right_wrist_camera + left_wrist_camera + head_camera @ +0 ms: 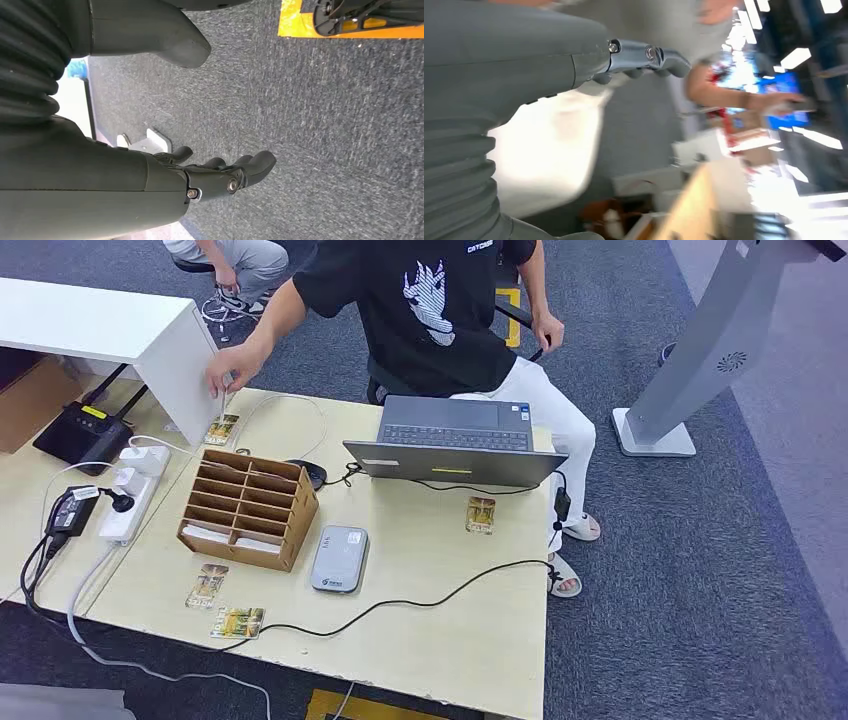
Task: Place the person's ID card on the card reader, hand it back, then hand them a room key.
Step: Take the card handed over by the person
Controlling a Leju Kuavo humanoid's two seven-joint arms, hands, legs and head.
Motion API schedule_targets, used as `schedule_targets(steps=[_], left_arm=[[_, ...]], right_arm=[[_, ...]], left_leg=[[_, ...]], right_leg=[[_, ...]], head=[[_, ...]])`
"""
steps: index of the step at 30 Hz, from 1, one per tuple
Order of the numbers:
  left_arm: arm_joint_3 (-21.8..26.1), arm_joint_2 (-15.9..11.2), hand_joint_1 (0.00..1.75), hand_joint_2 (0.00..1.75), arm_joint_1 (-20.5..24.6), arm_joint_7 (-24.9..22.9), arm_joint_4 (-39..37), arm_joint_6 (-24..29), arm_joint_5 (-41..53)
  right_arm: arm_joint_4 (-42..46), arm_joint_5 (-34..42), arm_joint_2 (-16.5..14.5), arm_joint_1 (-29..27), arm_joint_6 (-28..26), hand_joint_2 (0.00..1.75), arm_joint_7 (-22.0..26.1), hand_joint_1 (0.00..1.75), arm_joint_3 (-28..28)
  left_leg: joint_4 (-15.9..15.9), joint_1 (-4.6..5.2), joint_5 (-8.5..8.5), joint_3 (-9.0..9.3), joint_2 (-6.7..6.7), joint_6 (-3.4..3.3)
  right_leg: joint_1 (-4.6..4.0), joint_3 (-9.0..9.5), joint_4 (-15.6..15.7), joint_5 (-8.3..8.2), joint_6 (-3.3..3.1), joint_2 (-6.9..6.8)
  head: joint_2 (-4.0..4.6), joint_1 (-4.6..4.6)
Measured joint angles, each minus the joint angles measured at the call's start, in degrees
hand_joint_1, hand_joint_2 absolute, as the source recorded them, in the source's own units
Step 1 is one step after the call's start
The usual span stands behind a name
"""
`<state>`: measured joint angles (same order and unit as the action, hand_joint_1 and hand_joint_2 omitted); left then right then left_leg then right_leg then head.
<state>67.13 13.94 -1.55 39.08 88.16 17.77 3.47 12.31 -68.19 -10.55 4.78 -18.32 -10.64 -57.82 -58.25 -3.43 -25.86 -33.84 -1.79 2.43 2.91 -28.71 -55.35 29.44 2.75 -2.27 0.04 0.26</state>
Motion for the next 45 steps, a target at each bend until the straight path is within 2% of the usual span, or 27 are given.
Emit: schedule_targets(steps=[2, 6, 11, 14, 20, 22, 26, 29, 32, 40, 45], left_arm=[[-1.67, 0.12, 0.00, 1.75, -0.73, 0.06, 3.54, 0.04, 0.61], [-11.16, -0.97, 0.00, 1.75, -3.73, 0.28, 15.78, 4.83, 3.80], [-25.14, -6.40, 0.00, 1.75, -5.32, -3.07, 24.28, 13.04, 7.51], [-30.16, -9.19, 0.00, 1.75, -5.22, -4.59, 25.86, 14.02, 9.34], [-38.60, -15.93, 0.00, 1.75, -0.22, -11.95, 25.52, 13.61, 17.15], [-41.46, -18.56, 0.00, 1.75, 3.96, -16.75, 23.64, 11.79, 21.08], [-48.52, -23.12, 0.00, 1.75, 16.69, -25.41, 14.40, 8.54, 28.50], [-53.65, -24.77, 0.00, 1.75, 26.36, -29.46, 4.94, 7.36, 32.98], [-57.86, -25.33, 0.00, 1.75, 33.29, -31.52, -3.74, 7.42, 37.18], [-64.84, -24.68, 0.00, 1.75, 43.62, -34.22, -20.84, 7.14, 43.41], [-67.60, -23.18, 0.00, 1.75, 46.40, -33.97, -27.11, 9.22, 45.48]], right_arm=[[0.00, 0.02, -0.01, 0.02, 0.03, 1.75, 0.04, 0.00, -0.10], [0.00, -0.01, -0.02, 0.12, 0.22, 1.75, -0.06, 0.00, -0.24], [0.00, -0.08, -0.05, 0.22, 0.35, 1.75, -0.18, 0.00, -0.27], [-0.01, -0.37, -0.05, 0.22, 0.57, 1.75, -0.35, 0.00, -0.27], [-0.02, -1.15, -0.05, 0.53, 1.21, 1.75, -0.54, 0.00, -0.27], [-0.02, -1.63, -0.05, 0.58, 1.49, 1.75, -0.61, 0.00, -0.27], [-0.01, -3.20, -0.05, 1.02, 2.29, 1.75, -1.04, 0.00, -0.10], [-0.01, -4.41, 0.00, 1.14, 2.86, 1.75, -1.65, 0.00, 0.25], [-0.02, -5.11, 0.07, 1.16, 3.30, 1.75, -1.89, 0.00, 0.58], [-0.02, -6.35, 0.43, 1.26, 4.19, 1.75, -2.38, 0.00, 1.58], [-0.02, -6.69, 0.71, 1.37, 4.26, 1.75, -2.54, 0.00, 1.78]], left_leg=[[0.00, 0.00, 0.00, 0.00, 0.00, 0.00], [0.00, 0.00, 0.01, 0.01, 0.00, 0.00], [0.00, 0.00, 0.02, 0.03, 0.00, 0.00], [-0.01, 0.00, 0.03, 0.03, 0.01, 0.02], [-0.02, 0.00, 0.09, 0.04, -0.05, 0.06], [-0.03, 0.00, 0.17, -0.01, 0.07, 0.07], [-0.04, 0.00, 0.33, -0.10, 0.20, 0.14], [-0.05, 0.00, 0.43, -0.13, 0.13, 0.16], [-0.06, 0.01, 0.47, -0.19, 0.03, 0.13], [-0.09, 0.01, 0.48, -0.34, -0.17, 0.13], [-0.09, 0.01, 0.47, -0.37, -0.24, 0.13]], right_leg=[[0.00, 0.00, 0.00, 0.00, 0.00, 0.00], [0.01, -0.02, -0.01, 0.00, 0.00, 0.00], [0.01, 0.03, -0.04, -0.02, -0.02, 0.02], [0.01, -0.02, -0.04, -0.02, -0.02, -0.02], [0.01, -0.09, -0.07, -0.03, -0.03, 0.05], [0.01, -0.11, -0.08, -0.04, -0.03, -0.10], [0.00, -0.15, -0.17, -0.20, -0.09, -0.23], [0.01, -0.22, -0.20, -0.36, -0.09, -0.09], [0.01, -0.22, -0.20, -0.46, -0.08, 0.05], [0.00, -0.46, -0.22, -0.51, -0.10, 0.23], [0.01, -0.49, -0.22, -0.51, -0.10, 0.30]], head=[[0.00, -0.01], [0.00, -0.02], [0.00, -0.04], [0.00, -0.04], [0.00, -0.01], [0.00, 0.01], [0.00, 0.04], [0.00, 0.07], [0.00, 0.07], [0.00, 0.07], [0.00, 0.07]])
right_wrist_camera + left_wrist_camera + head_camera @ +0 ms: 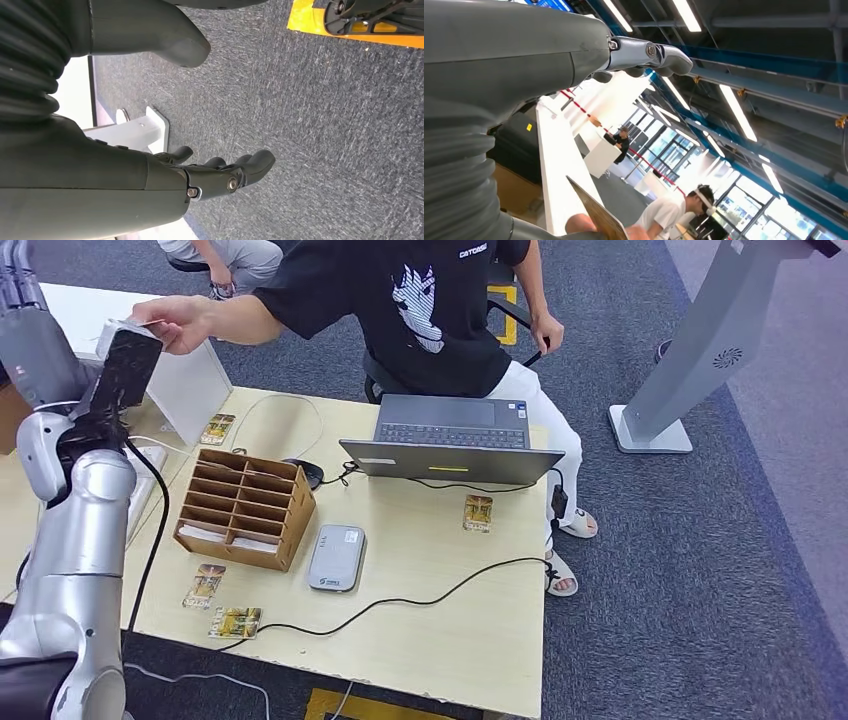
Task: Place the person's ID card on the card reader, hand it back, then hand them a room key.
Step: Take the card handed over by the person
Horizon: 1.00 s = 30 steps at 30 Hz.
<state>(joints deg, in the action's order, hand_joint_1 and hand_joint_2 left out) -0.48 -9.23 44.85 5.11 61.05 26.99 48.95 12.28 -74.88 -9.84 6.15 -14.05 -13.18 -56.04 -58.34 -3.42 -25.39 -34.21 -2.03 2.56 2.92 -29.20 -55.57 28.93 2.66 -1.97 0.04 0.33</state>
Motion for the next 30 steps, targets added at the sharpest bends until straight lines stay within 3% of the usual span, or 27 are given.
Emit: schedule_targets(steps=[11, 15, 30], left_arm=[[-1.33, 1.51, 0.01, 1.75, 0.21, 0.29, -5.20, 0.61, 0.18], [-1.56, 1.56, 1.66, 1.75, 0.22, 1.04, -5.70, 0.52, 0.14], [-2.86, 1.82, 1.75, 1.75, 0.14, 1.68, -6.45, 0.26, 0.27]], right_arm=[[0.00, -0.11, 0.32, 0.40, 0.00, 1.75, 0.21, 0.00, 0.00], [0.00, -0.14, 0.34, 0.34, 0.00, 1.75, 0.13, 0.00, 0.00], [0.00, -0.27, 0.43, 0.21, 0.00, 1.75, 0.16, 0.00, 0.00]], left_leg=[[0.01, 0.00, 0.00, -0.06, -0.03, 0.00], [0.01, 0.00, 0.00, -0.08, -0.03, 0.00], [0.01, 0.00, 0.00, -0.14, -0.03, 0.00]], right_leg=[[-0.01, -0.07, -0.01, 0.00, 0.00, 0.02], [0.00, -0.09, -0.01, 0.00, 0.00, 0.02], [-0.01, -0.14, -0.01, 0.00, 0.00, 0.02]], head=[[0.00, 0.01], [0.00, 0.01], [0.00, 0.01]])
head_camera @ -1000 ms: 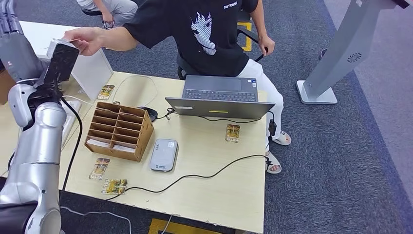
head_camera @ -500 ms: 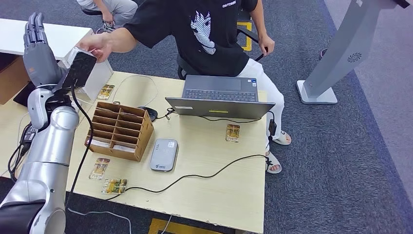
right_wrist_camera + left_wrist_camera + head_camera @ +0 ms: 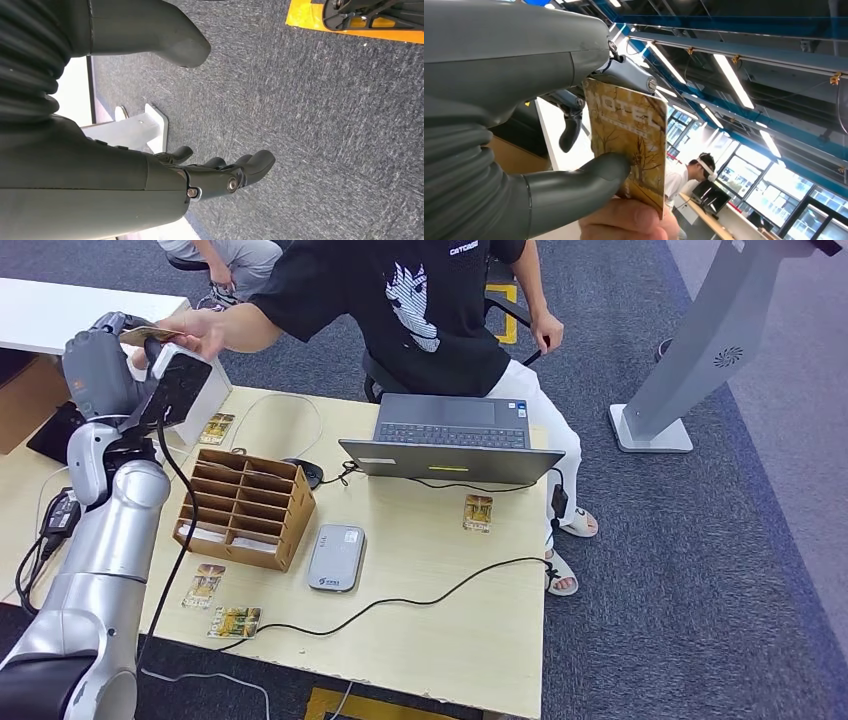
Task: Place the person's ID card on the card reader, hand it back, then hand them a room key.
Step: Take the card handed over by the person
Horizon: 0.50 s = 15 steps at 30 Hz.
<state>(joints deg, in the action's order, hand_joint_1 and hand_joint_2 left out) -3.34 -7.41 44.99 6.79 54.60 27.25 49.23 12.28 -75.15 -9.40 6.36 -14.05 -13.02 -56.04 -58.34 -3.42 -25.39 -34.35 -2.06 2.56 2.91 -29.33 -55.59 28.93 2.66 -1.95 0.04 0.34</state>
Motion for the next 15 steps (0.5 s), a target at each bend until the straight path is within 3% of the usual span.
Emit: schedule_targets(steps=[15], left_arm=[[-2.27, 0.51, 1.75, 1.75, -1.57, 0.88, 0.13, -3.12, -0.03]], right_arm=[[0.00, 0.05, 0.01, -0.30, 0.03, 1.75, 0.50, 0.00, 0.00]], left_leg=[[0.00, 0.00, 0.00, -0.01, 0.00, 0.00]], right_leg=[[0.00, 0.00, 0.00, 0.00, 0.00, 0.00]], head=[[0.00, 0.00]])
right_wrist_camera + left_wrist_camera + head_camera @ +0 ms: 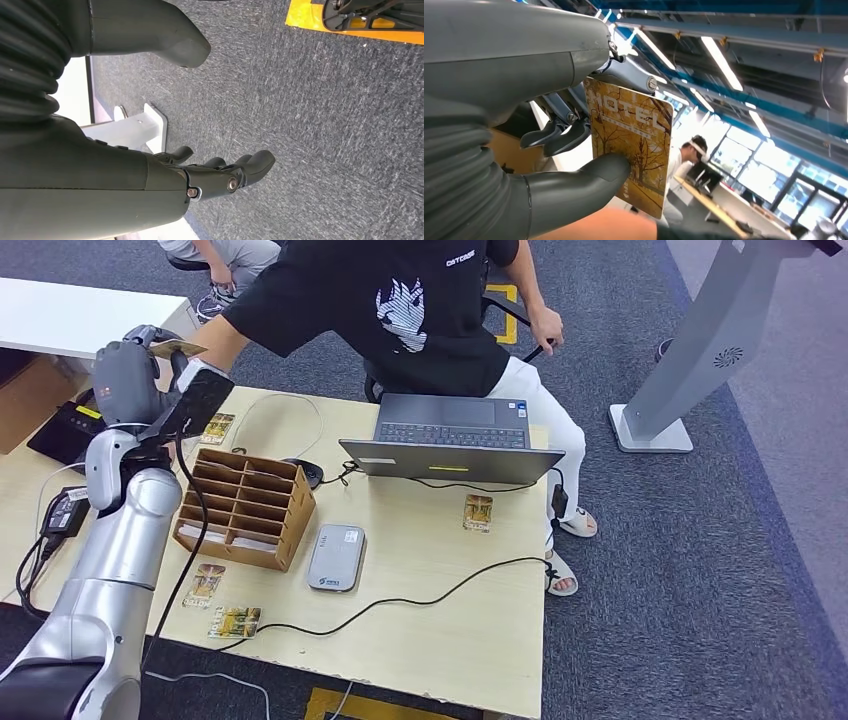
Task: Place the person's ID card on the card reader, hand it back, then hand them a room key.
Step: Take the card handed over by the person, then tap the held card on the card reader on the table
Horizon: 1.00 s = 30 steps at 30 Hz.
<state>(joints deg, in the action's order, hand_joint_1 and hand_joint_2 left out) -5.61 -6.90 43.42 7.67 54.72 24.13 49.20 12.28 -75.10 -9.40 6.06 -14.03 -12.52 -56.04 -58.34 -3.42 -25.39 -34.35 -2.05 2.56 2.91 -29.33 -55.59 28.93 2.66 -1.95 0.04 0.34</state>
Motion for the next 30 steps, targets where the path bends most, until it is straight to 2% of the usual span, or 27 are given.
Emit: schedule_targets(steps=[9, 16, 22, 30], left_arm=[[-7.14, 1.25, 1.75, 1.75, -4.74, -0.86, 5.90, -8.34, 0.16], [-15.42, 0.91, 1.75, 1.75, -8.07, -4.94, 14.37, -16.34, 1.23], [-21.18, -1.15, 1.75, 1.75, -9.74, -7.03, 22.11, -19.85, 0.83], [-23.88, -5.55, 1.75, 1.75, -11.90, -8.90, 31.09, -21.27, 0.09]], right_arm=[[0.00, 0.97, 0.00, -0.24, 0.17, 1.75, 0.08, 0.00, -0.02], [0.00, 3.02, 0.00, -0.53, 0.08, 1.75, 0.09, 0.00, -0.86], [0.00, 4.37, -0.02, -0.76, -0.16, 1.75, 0.00, 0.00, -2.20], [0.00, 5.63, -0.08, -0.96, -0.65, 1.75, 0.15, 0.00, -3.52]], left_leg=[[0.00, 0.01, 0.00, -0.02, 0.00, 0.00], [0.00, 0.01, 0.00, -0.04, 0.01, 0.00], [0.00, 0.01, -0.01, -0.06, 0.01, 0.00], [0.01, 0.00, -0.01, -0.07, 0.00, 0.00]], right_leg=[[0.01, -0.01, 0.00, 0.00, 0.00, 0.00], [0.00, -0.02, 0.00, 0.00, 0.00, -0.02], [0.00, -0.03, 0.00, 0.00, 0.00, -0.02], [0.00, -0.05, -0.03, 0.01, 0.00, -0.02]], head=[[0.00, -0.01], [0.00, 0.00], [0.00, 0.01], [0.00, 0.00]])
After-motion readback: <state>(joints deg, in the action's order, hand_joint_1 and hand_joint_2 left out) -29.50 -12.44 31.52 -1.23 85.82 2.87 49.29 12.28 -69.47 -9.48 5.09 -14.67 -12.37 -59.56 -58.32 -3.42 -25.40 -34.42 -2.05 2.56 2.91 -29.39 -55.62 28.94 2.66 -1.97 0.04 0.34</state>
